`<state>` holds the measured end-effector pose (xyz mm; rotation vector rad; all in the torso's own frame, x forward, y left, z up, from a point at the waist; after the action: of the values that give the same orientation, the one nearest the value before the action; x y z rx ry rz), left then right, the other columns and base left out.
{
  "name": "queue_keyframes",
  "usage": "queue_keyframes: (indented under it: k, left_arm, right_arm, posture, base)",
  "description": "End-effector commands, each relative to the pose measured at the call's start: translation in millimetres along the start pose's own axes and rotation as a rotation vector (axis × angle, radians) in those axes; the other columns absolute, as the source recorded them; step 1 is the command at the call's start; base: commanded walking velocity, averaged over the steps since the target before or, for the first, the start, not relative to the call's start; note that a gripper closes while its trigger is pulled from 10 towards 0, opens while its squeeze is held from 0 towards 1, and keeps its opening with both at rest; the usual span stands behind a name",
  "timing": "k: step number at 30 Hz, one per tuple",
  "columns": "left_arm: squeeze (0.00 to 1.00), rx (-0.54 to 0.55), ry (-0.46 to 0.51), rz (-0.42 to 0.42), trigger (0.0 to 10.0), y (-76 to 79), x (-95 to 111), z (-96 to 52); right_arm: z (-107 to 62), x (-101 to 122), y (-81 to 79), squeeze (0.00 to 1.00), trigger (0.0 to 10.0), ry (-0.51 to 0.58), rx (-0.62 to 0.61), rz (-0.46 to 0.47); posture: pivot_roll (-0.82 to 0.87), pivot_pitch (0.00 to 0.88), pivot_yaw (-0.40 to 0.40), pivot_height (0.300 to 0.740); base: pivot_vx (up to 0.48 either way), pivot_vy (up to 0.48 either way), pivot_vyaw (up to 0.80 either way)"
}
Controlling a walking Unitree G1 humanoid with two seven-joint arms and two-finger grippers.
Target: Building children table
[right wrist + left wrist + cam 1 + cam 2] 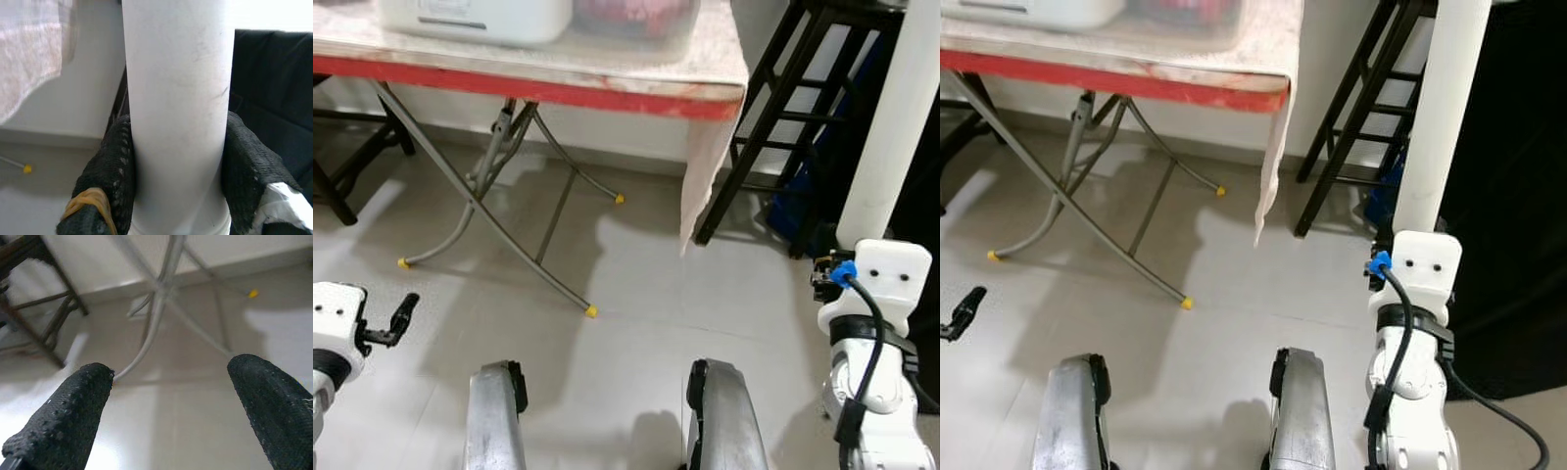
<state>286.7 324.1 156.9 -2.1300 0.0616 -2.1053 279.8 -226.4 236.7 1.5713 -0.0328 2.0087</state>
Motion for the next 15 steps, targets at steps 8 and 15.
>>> queue_keyframes:
  k: [8,15]
  left_arm:
    - [0.0,-0.001,0.003,0.006,10.0,1.4,2.7,0.2]
    - [0.0,-0.055,0.006,-0.016,10.0,11.8,6.3,1.3]
  right_arm:
    - [2.4,7.1,3.3,0.0,0.0,0.049,-0.03,-0.007]
    - [5.1,6.0,0.1,0.0,0.0,0.049,-0.027,-0.005]
  posture:
    - [0.07,0.035,-0.108,0.499]
    - [0.07,0.015,-0.108,0.519]
  base:
    - [0.0,0.0,0.0]
    - [0.0,0.0,0.0]
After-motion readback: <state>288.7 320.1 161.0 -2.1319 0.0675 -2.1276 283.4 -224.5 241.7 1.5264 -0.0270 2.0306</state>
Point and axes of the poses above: a point about 5 cm out from each wrist's last joint towards the gripper, its own z axis pointing out of the wrist towards the gripper, its own x axis along the axis of the wrist's last joint, y = z × x, the point moved 5 cm from there along z, pointing out of the wrist towards the gripper, and after that the axes turned 11 degrees about -z, right-handed, at the moved point
